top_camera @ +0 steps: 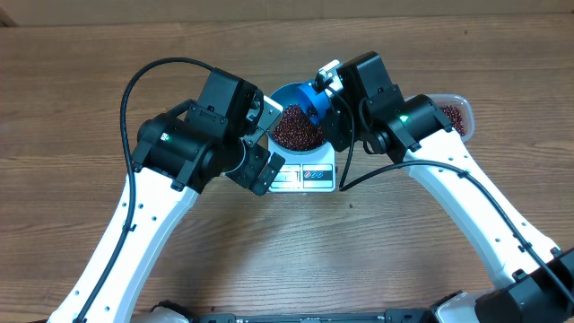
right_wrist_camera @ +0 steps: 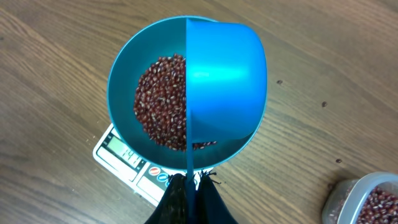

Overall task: Scoop item into bowl and weigh 150g on scale
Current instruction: 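Tilt the scoop to trickle beans into the bowl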

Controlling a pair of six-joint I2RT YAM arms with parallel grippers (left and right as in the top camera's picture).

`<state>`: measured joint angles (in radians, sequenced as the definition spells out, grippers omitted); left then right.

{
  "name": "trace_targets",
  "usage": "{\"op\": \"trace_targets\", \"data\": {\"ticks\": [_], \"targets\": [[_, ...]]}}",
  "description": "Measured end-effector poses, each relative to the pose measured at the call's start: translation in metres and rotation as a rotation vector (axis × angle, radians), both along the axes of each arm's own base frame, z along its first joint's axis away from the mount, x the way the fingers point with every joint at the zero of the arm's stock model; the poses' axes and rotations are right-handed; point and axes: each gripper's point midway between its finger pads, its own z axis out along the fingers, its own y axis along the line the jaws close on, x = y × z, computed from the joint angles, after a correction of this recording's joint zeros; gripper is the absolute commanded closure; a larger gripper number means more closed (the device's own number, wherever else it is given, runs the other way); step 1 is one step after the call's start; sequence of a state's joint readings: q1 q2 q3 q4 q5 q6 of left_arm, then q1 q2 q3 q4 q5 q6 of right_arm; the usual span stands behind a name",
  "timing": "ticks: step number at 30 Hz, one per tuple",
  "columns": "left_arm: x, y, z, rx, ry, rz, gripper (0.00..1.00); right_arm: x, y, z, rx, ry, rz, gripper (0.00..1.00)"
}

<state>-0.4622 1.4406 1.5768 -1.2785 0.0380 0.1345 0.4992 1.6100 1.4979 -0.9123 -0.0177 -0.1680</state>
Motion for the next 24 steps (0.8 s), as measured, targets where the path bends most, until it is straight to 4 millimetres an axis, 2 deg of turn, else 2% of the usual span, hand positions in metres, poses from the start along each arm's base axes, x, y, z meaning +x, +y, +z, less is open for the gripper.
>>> {"op": "trace_targets", "data": {"ticks": [24], "targets": [[-0.0001, 0.0000, 0.0000, 0.000, 0.000, 0.000, 0.01, 0.0045, 0.0004, 0.0029, 0.010, -0.017, -0.015, 0.96]]}}
